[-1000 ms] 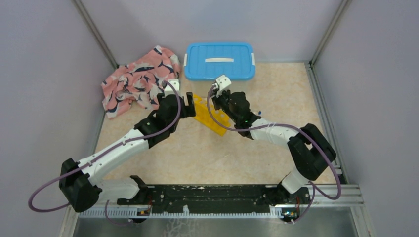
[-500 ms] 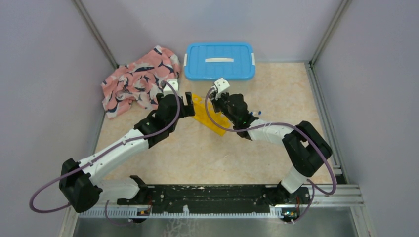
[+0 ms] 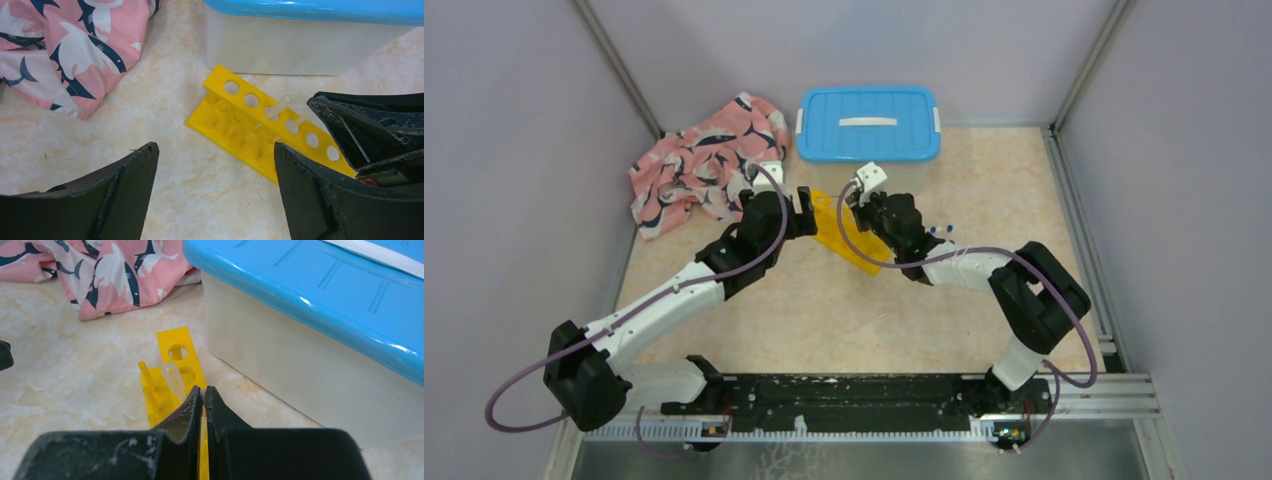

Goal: Organize the chemistry lab equipment
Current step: Insert the test tube into the slot of the test tube rack.

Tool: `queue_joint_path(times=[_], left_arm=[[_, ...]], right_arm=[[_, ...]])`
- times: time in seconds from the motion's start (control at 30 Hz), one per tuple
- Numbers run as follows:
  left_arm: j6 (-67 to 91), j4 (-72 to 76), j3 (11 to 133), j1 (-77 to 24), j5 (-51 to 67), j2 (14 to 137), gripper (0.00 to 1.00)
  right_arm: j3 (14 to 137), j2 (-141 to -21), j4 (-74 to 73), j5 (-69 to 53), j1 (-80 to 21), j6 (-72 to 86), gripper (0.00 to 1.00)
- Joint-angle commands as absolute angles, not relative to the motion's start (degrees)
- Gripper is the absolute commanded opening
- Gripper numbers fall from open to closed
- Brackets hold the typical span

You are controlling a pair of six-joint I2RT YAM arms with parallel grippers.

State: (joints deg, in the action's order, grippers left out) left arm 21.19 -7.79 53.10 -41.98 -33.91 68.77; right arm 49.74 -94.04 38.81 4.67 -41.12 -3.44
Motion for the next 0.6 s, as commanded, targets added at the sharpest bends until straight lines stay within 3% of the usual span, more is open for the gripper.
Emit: queue_joint_path(times=[0.0,0.57], left_arm=[[21.09,-5.97,52.34,-41.41,-33.13,68.23,0.91],[20.94,-4.72,51.26,-40.80,-32.26,68.66,0.91]], right_arm=[[49.07,-94.67,44.12,4.09,-42.00,-2.99,0.00],[47.28,-96.14,47.64,4.57,-42.19,-2.90,0.00]])
